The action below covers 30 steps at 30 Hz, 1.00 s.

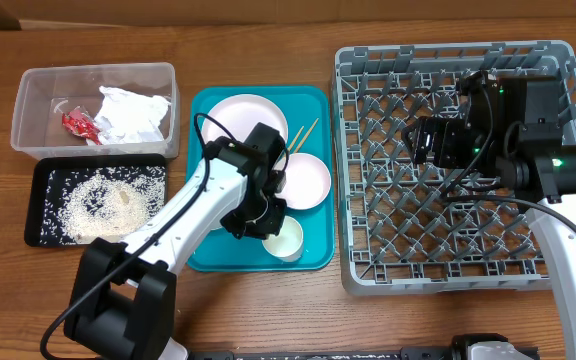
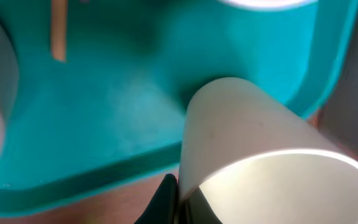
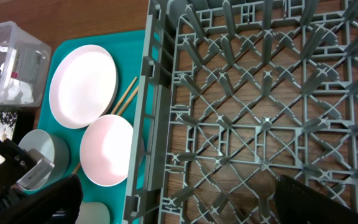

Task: Sort waste into correct bins and load items into the dishwasher
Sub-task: 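Grasp the white cup with the left gripper and hand it to the right gripper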

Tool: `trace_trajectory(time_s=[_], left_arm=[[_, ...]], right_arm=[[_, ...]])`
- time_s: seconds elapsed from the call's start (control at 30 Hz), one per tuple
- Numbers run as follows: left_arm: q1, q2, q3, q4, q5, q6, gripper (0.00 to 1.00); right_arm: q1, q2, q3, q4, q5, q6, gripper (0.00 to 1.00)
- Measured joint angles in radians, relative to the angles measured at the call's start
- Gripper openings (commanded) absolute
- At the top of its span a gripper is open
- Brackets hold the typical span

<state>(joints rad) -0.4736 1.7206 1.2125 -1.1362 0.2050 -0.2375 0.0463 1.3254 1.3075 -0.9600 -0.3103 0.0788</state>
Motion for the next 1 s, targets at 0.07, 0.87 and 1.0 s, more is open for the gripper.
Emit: trace_trajectory(time_s=[0.07, 0.87, 1.0], left_arm=[[0.028, 0.001, 0.023, -0.048, 0.066, 0.022, 0.04], [0.443, 0.004, 0.322, -0.217, 1.112, 0.455, 0.04], [0.443, 0.004, 0.322, -0.21, 1.146, 0.456, 0.04]], right_arm=[[0.0, 0.0, 0.0, 0.002, -0.016, 0.0, 1.0], [0.19, 0.19, 0.0, 0.449, -0.808, 0.005, 0.95], [0.227, 0.192, 0.0, 0.471, -0.845, 0.006, 0.91]])
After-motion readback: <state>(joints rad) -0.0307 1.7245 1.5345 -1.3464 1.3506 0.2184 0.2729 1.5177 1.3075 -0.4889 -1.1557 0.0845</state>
